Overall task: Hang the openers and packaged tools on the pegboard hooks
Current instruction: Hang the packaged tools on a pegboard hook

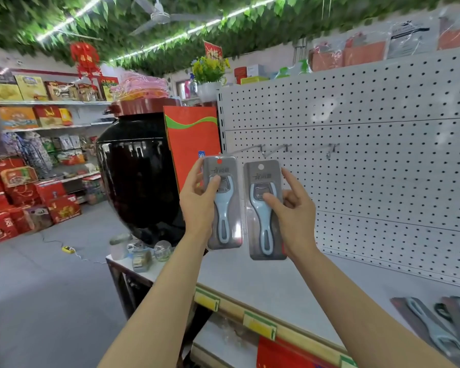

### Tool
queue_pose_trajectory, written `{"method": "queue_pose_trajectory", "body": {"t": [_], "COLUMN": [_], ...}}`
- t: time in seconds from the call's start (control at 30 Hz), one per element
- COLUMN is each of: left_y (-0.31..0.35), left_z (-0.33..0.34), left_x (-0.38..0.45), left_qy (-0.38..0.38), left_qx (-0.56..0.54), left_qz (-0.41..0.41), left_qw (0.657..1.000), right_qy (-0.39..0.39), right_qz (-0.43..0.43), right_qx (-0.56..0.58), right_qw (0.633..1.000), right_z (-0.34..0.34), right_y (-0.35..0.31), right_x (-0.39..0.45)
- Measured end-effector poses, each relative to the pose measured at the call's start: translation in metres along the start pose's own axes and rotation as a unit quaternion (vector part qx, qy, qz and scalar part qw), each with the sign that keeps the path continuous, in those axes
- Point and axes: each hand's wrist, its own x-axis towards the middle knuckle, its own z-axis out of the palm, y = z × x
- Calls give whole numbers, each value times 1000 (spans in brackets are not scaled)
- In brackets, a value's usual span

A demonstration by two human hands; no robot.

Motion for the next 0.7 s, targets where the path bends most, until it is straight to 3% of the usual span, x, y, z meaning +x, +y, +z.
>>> {"method": "queue_pose_trajectory", "body": {"t": [0.47, 0.7], "left_y": [-47, -74], "left_z": [2, 2], "left_x": [82, 103], "left_qy": [-56, -105], "left_qx": [-16, 31], "left_qz": [-6, 4], "left_qw": [998, 994], "right_qy": [35, 77], "right_qz": [-48, -71], "right_qx": [-8, -22], "right_qw": [998, 994], "right_z": [54, 77], "right_y": [33, 55], "right_x": [40, 44]}}
